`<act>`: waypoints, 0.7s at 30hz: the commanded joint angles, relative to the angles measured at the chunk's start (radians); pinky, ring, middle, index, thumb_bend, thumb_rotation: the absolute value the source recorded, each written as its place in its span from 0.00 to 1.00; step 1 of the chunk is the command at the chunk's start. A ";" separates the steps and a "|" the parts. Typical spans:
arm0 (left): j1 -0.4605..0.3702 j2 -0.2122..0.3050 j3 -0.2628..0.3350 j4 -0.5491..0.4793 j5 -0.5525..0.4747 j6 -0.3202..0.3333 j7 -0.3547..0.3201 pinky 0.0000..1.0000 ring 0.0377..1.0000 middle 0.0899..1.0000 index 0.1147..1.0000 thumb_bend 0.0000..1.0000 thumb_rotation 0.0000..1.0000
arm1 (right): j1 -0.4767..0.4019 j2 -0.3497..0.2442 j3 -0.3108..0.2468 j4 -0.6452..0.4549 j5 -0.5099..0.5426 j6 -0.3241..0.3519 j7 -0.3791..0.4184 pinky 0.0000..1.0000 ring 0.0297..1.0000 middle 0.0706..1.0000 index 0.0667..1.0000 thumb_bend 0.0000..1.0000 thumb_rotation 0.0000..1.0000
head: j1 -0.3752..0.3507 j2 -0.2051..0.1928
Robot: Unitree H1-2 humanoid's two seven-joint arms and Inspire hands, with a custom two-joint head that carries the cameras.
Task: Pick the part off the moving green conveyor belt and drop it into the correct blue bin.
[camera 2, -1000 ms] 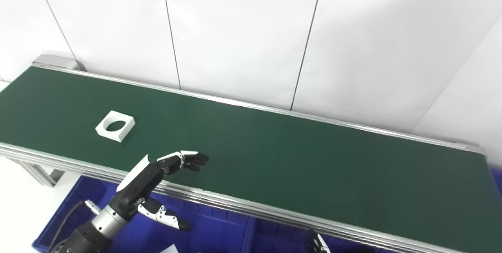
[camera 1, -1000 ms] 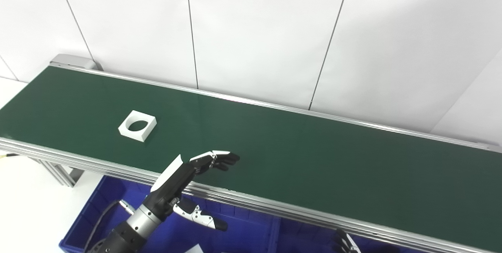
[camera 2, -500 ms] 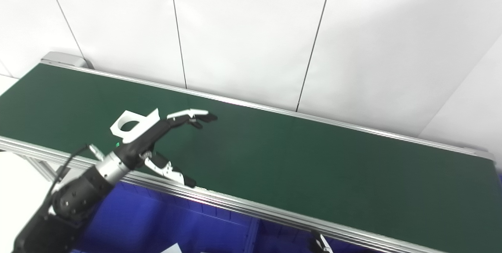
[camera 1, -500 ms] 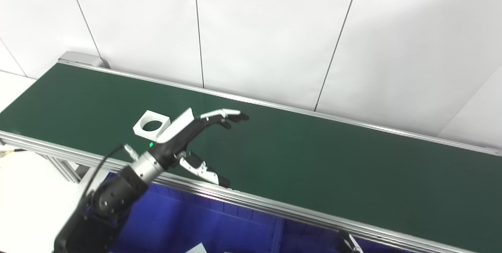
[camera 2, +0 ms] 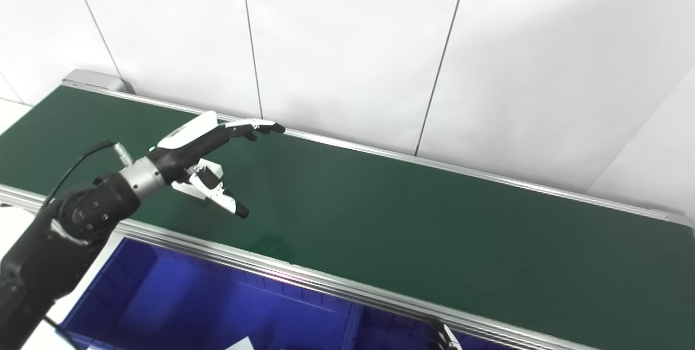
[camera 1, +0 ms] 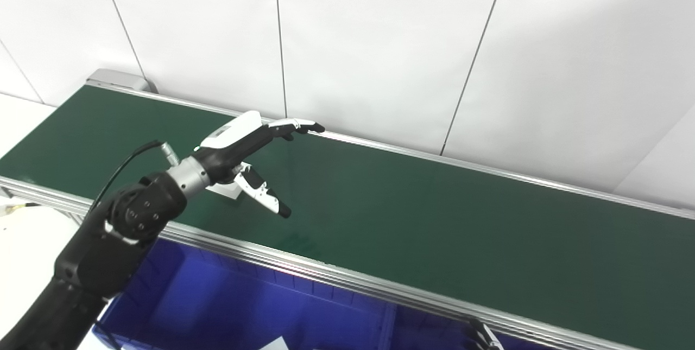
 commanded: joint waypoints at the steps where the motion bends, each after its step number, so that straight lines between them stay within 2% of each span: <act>1: -0.056 0.042 0.001 0.005 0.015 -0.013 0.001 0.75 0.85 0.88 0.85 0.86 0.10 | -0.011 -0.007 0.010 -0.014 0.007 -0.059 -0.026 0.79 0.81 0.85 0.90 0.80 0.21 | 0.001 0.000; 4: -0.072 0.046 0.000 0.031 0.029 0.005 -0.005 0.76 0.86 0.89 0.85 0.87 0.11 | -0.016 -0.015 0.025 -0.012 0.003 -0.059 -0.044 0.82 0.83 0.84 0.90 0.80 0.21 | 0.003 0.000; 7: -0.089 0.047 -0.002 0.065 0.043 0.010 0.000 0.77 0.86 0.89 0.85 0.88 0.10 | -0.016 -0.019 0.033 -0.013 0.008 -0.059 -0.052 0.79 0.83 0.85 0.90 0.80 0.21 | 0.003 0.000; 11: -0.107 0.047 -0.006 0.099 0.034 0.015 -0.010 0.78 0.88 0.90 0.86 0.87 0.10 | -0.017 -0.025 0.041 -0.012 0.017 -0.059 -0.058 0.80 0.83 0.84 0.90 0.80 0.23 | 0.005 0.002; 16: -0.141 0.057 -0.031 0.144 0.087 0.029 -0.012 0.80 0.89 0.92 0.87 0.87 0.10 | -0.021 -0.032 0.050 -0.012 0.025 -0.059 -0.061 0.81 0.83 0.85 0.90 0.80 0.22 | 0.009 0.001; 20: -0.172 0.067 -0.059 0.186 0.136 0.044 -0.016 0.85 0.92 0.94 0.88 0.88 0.11 | -0.021 -0.031 0.050 -0.015 0.027 -0.060 -0.063 0.80 0.83 0.85 0.91 0.80 0.24 | 0.007 0.003; 21: -0.177 0.068 -0.065 0.197 0.146 0.046 -0.015 0.87 0.93 0.94 0.88 0.88 0.11 | -0.021 -0.031 0.050 -0.016 0.021 -0.060 -0.067 0.77 0.82 0.85 0.90 0.80 0.22 | 0.007 0.003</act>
